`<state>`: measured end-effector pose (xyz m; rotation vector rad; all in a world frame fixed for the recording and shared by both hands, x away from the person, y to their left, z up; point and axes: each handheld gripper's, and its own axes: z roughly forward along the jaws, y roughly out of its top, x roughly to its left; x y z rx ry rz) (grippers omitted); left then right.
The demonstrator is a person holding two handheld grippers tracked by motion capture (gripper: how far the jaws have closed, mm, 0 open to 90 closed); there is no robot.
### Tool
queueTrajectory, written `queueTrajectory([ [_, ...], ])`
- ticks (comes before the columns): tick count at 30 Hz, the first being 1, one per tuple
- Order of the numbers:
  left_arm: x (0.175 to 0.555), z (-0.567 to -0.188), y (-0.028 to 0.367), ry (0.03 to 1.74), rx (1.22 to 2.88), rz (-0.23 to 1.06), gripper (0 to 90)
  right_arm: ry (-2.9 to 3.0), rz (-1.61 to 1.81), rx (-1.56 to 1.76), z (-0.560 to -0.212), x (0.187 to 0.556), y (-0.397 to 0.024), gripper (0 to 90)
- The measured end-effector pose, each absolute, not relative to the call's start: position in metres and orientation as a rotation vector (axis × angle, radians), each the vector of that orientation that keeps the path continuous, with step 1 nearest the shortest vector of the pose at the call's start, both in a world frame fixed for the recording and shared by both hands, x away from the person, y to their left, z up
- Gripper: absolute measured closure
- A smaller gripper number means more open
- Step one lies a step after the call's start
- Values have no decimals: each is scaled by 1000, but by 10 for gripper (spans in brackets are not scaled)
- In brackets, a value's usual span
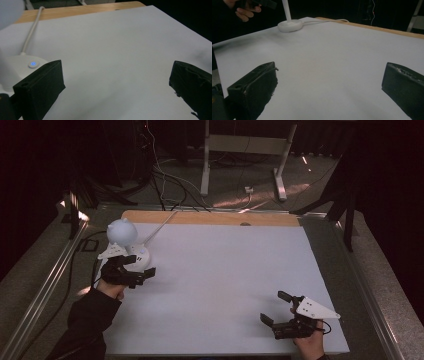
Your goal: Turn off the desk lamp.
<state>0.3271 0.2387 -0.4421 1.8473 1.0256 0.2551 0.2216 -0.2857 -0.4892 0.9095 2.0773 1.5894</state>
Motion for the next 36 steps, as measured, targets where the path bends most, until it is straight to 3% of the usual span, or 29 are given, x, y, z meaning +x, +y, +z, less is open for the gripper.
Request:
queueTrajectory([
  [13,294,-446,226,943,1862,257,4,2080,1593,904,-489,222,-285,0],
  [36,245,-495,212,809,1932,189,5,2095,1590,907,-490,223,-283,0],
])
